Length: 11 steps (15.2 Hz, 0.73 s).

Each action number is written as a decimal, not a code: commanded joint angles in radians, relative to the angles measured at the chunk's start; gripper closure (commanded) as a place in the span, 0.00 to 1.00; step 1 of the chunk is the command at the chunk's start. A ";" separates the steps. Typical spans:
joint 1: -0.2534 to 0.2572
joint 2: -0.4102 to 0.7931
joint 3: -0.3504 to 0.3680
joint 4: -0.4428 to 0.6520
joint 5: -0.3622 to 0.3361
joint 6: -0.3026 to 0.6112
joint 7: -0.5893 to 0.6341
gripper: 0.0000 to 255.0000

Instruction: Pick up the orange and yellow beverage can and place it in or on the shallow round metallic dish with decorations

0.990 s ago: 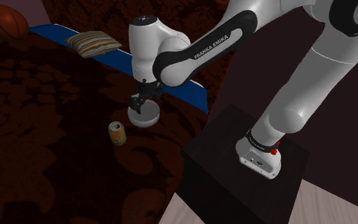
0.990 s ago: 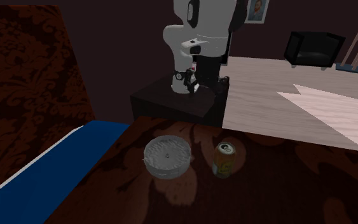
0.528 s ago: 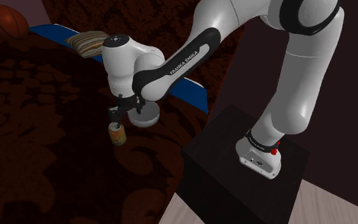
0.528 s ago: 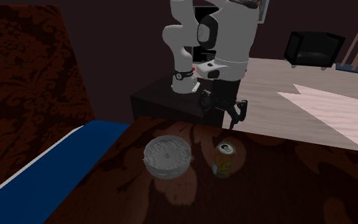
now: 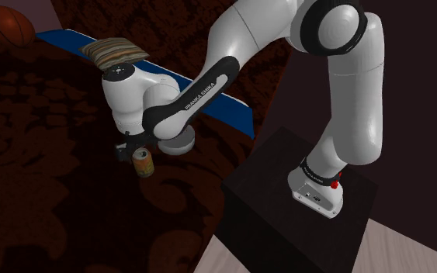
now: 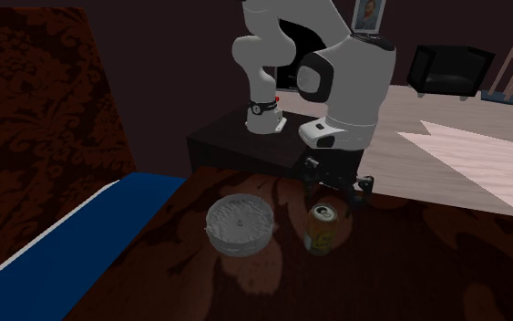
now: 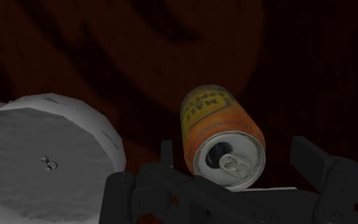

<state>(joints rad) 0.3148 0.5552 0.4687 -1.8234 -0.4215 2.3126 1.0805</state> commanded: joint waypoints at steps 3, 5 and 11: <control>0.011 0.036 -0.016 0.004 -0.022 0.031 0.013 0.00; 0.015 0.051 -0.023 0.005 -0.031 0.044 0.019 0.00; 0.015 0.051 -0.023 0.005 -0.031 0.044 0.019 0.00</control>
<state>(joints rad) 0.3296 0.6064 0.4455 -1.8187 -0.4519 2.3562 1.0990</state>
